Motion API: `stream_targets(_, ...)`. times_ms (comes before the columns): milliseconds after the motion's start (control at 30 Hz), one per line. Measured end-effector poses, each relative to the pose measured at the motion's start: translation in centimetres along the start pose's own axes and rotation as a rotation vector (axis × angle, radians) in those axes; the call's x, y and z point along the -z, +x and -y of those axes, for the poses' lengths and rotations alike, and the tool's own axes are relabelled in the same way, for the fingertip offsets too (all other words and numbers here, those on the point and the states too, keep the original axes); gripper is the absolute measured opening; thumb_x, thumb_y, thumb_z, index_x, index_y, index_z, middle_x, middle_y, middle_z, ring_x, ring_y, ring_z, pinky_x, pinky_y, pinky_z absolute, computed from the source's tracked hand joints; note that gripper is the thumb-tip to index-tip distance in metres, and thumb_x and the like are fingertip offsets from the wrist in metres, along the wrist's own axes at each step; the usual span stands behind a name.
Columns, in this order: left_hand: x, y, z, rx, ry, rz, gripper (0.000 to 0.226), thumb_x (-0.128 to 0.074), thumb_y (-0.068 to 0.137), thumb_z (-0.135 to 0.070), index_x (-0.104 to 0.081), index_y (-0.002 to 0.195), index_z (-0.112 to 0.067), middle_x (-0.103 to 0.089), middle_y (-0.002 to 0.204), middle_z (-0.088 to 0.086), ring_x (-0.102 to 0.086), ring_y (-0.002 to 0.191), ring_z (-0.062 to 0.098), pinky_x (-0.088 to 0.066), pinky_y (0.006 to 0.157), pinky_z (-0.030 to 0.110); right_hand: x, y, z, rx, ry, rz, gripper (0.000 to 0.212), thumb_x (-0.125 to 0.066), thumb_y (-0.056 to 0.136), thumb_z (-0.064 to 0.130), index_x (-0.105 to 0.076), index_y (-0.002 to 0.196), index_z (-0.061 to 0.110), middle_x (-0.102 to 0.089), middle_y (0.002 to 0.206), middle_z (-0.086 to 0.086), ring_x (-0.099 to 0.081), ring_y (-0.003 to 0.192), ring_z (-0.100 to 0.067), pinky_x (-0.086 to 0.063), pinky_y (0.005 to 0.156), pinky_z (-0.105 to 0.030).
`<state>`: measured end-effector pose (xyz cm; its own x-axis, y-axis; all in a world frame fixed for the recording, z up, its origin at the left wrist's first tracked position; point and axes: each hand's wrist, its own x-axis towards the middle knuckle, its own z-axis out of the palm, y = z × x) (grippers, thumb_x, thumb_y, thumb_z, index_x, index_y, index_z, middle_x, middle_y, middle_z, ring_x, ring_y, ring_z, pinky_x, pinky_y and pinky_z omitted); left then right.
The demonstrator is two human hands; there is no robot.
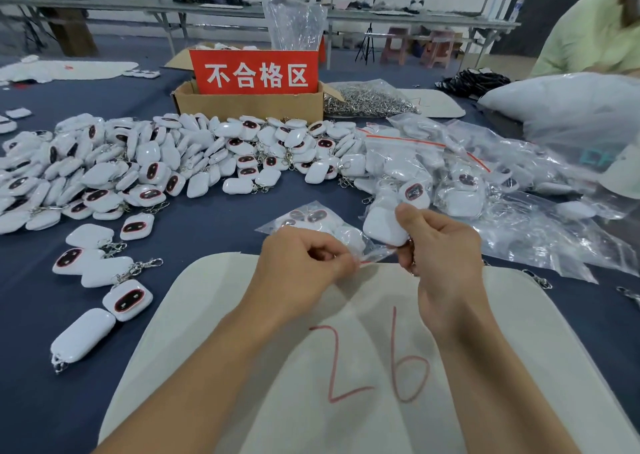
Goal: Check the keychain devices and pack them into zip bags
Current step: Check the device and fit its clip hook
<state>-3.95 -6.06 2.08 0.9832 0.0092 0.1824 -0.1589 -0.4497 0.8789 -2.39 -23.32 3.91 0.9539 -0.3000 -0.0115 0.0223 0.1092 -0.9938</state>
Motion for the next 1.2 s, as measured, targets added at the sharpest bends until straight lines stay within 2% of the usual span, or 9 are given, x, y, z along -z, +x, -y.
stream_targets(100, -0.2, 0.1, -0.2, 0.094, -0.126, -0.090, 0.019, -0.081, 0.081, -0.021, -0.078, 0.066, -0.032, -0.059, 0.053, -0.016, -0.044, 0.048, -0.001, -0.036, 0.049, 0.011, -0.1, -0.1, -0.1, 0.019, -0.052, 0.061, 0.025, -0.074, 0.091, 0.021, -0.074, 0.073, 0.004, -0.047, 0.056, -0.007, -0.034, 0.047, -0.014, -0.032, 0.046, -0.020)
stream_targets(233, -0.5, -0.2, -0.6, 0.085, -0.168, -0.225, 0.019, -0.077, 0.083, -0.020, -0.076, 0.068, -0.031, -0.063, 0.058, -0.013, -0.049, 0.054, 0.002, -0.040, 0.054, 0.013, -0.6, -0.6, -0.1, 0.052, -0.084, 0.115, 0.018, -0.078, 0.087, 0.018, -0.078, 0.069, 0.020, -0.057, 0.052, 0.003, -0.039, 0.045, -0.012, -0.036, 0.045, -0.018)
stream_targets(400, -0.7, -0.7, -0.8, -0.094, -0.053, -0.380, 0.016, -0.074, 0.087, -0.019, -0.072, 0.074, -0.028, -0.068, 0.072, -0.017, -0.061, 0.068, 0.004, -0.042, 0.063, 0.011, -1.3, -1.1, -0.7, 0.201, -0.273, 0.110, 0.010, -0.082, 0.080, 0.027, -0.078, 0.072, 0.031, -0.063, 0.052, 0.007, -0.047, 0.045, -0.007, -0.040, 0.051, -0.023)
stream_targets(500, -0.5, -1.1, -0.9, -0.250, 0.032, -0.388, 0.016, -0.075, 0.088, -0.013, -0.071, 0.079, -0.025, -0.067, 0.082, -0.017, -0.062, 0.078, 0.007, -0.041, 0.068, 0.009, -2.2, -2.1, -1.2, 0.262, -0.407, 0.143, 0.014, -0.078, 0.081, 0.026, -0.077, 0.074, 0.037, -0.067, 0.053, 0.008, -0.052, 0.045, 0.000, -0.040, 0.048, -0.013)
stream_targets(667, -0.3, -0.9, -0.7, -0.296, 0.027, -0.358, 0.012, -0.072, 0.089, -0.017, -0.069, 0.079, -0.024, -0.065, 0.081, -0.017, -0.059, 0.075, 0.008, -0.040, 0.068, 0.009, -3.1, -2.4, -1.1, -0.061, -0.078, 0.299, 0.027, -0.056, 0.095, 0.014, -0.077, 0.078, 0.010, -0.066, 0.061, -0.005, -0.050, 0.044, -0.017, -0.035, 0.041, -0.026)
stream_targets(833, 0.0, -1.1, -0.6, -0.288, 0.038, -0.393, 0.010, -0.071, 0.092, -0.023, -0.070, 0.083, -0.027, -0.065, 0.085, -0.020, -0.059, 0.072, 0.003, -0.039, 0.067, 0.008, -2.2, -2.3, -0.3, -0.104, -0.130, 0.617, 0.036, -0.055, 0.088, -0.002, -0.078, 0.104, 0.019, -0.075, 0.085, -0.002, -0.051, 0.047, -0.011, -0.033, 0.043, -0.017)
stream_targets(967, 0.2, -1.0, -0.5, -0.342, 0.086, -0.381, 0.008, -0.070, 0.092, -0.022, -0.071, 0.085, -0.025, -0.065, 0.089, -0.025, -0.055, 0.069, -0.004, -0.037, 0.067, 0.005, -2.8, -2.8, -0.8, 0.191, -0.491, 0.228, 0.026, -0.075, 0.083, 0.012, -0.081, 0.096, 0.033, -0.078, 0.088, 0.020, -0.073, 0.082, 0.003, -0.058, 0.080, -0.025)
stream_targets(1100, 0.3, -0.7, -0.4, -0.332, 0.060, -0.418, 0.008, -0.071, 0.092, -0.021, -0.071, 0.085, -0.027, -0.065, 0.086, -0.022, -0.055, 0.067, -0.001, -0.037, 0.065, 0.007, -2.3, -2.3, -0.4, 0.235, -0.304, -0.016, 0.024, -0.076, 0.078, 0.019, -0.079, 0.083, 0.042, -0.076, 0.075, 0.019, -0.072, 0.065, -0.004, -0.058, 0.071, -0.024)
stream_targets(1200, 0.7, -0.5, -0.3, -0.310, 0.050, -0.472, 0.009, -0.071, 0.091, -0.023, -0.072, 0.085, -0.029, -0.065, 0.083, -0.026, -0.056, 0.067, -0.003, -0.037, 0.066, 0.006, -0.7, -1.0, -0.2, 0.199, -0.272, -0.070, 0.042, -0.057, 0.071, 0.007, -0.078, 0.087, 0.041, -0.078, 0.086, 0.017, -0.069, 0.071, -0.002, -0.051, 0.067, -0.020)
